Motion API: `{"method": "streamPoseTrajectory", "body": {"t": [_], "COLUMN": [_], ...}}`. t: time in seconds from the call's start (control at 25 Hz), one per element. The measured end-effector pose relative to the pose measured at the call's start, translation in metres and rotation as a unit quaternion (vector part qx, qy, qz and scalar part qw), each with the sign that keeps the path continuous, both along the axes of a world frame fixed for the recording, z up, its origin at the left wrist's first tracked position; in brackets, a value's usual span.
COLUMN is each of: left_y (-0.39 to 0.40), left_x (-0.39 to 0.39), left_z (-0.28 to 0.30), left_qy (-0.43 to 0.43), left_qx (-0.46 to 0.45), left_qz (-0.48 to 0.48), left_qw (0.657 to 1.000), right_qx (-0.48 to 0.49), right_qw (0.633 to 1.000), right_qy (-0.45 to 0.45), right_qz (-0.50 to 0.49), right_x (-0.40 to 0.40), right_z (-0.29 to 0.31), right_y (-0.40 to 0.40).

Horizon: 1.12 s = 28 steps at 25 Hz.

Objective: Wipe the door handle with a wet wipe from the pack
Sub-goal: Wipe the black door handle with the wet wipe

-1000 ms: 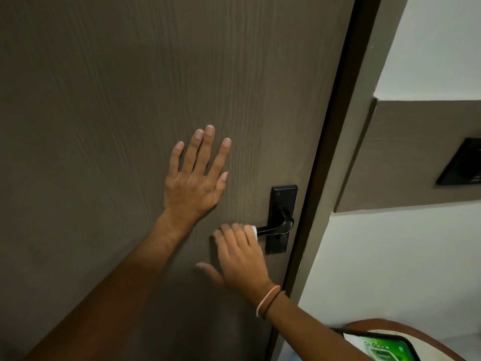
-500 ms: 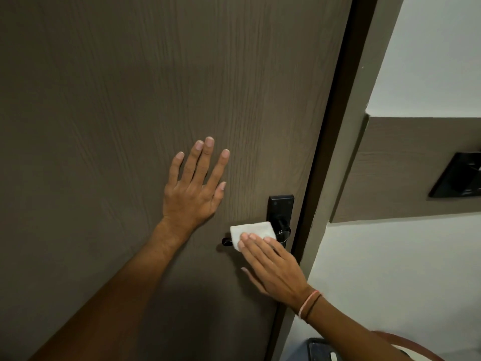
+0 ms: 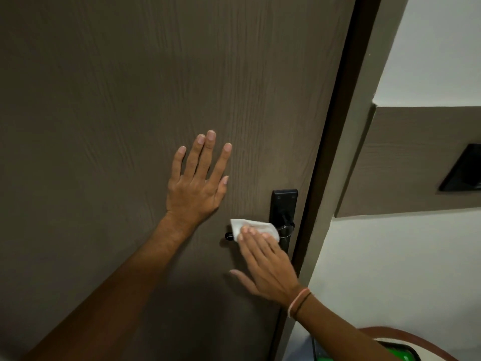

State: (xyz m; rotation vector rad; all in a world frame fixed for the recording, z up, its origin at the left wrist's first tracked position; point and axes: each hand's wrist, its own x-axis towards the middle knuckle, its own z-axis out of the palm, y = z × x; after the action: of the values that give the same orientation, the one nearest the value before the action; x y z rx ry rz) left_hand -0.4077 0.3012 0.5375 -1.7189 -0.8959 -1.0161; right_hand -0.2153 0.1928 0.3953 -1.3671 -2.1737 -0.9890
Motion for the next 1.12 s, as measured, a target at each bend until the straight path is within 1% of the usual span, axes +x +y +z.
{"method": "streamPoseTrajectory", "body": {"t": [0.08, 0.16, 0.24, 0.32, 0.36, 0.52, 0.6, 0.76, 0.84, 0.92, 1.04, 1.12], "left_y": [0.001, 0.001, 0.0, 0.0, 0.0, 0.003, 0.004, 0.005, 0.004, 0.003, 0.002, 0.002], "left_x": [-0.001, -0.001, -0.001, -0.002, -0.002, 0.0, 0.001, 0.001, 0.001, 0.001, 0.0, 0.001], "left_z": [0.0, 0.001, 0.002, 0.002, 0.001, -0.001, -0.002, -0.002, -0.001, -0.001, 0.0, -0.001], "left_qy": [0.002, 0.005, 0.006, 0.006, 0.006, 0.0, -0.001, -0.004, -0.006, -0.006, -0.004, 0.0], "left_qx": [0.008, 0.014, 0.015, 0.013, 0.012, 0.022, 0.021, 0.019, 0.014, 0.01, 0.004, 0.006], "left_qz": [0.005, 0.012, 0.01, 0.009, 0.009, 0.008, 0.006, 0.009, 0.009, 0.013, 0.012, 0.014], "left_qw": [1.0, 1.0, 1.0, 1.0, 1.0, 1.0, 1.0, 1.0, 1.0, 1.0, 1.0, 1.0], "right_qx": [0.002, 0.027, 0.048, 0.038, 0.036, 0.025, 0.009, -0.017, -0.015, 0.0, 0.03, 0.027], "right_qw": [1.0, 0.999, 0.998, 0.999, 0.999, 0.988, 0.982, 0.965, 0.955, 0.957, 0.974, 0.981], "right_qy": [-0.007, 0.019, 0.029, 0.022, 0.028, 0.136, 0.177, 0.263, 0.296, 0.288, 0.224, 0.191], "right_qz": [0.009, 0.007, 0.021, 0.026, 0.012, -0.071, -0.063, -0.009, 0.012, 0.026, 0.009, -0.007], "right_x": [-0.029, -0.045, -0.04, -0.022, -0.009, 0.045, 0.05, 0.037, 0.035, 0.031, 0.021, 0.013], "right_z": [-0.004, -0.006, -0.006, -0.005, -0.005, -0.011, -0.009, 0.005, 0.012, 0.019, 0.026, 0.029], "right_y": [0.009, 0.013, 0.013, 0.008, 0.004, -0.015, -0.018, -0.014, -0.012, -0.008, 0.0, 0.003]}}
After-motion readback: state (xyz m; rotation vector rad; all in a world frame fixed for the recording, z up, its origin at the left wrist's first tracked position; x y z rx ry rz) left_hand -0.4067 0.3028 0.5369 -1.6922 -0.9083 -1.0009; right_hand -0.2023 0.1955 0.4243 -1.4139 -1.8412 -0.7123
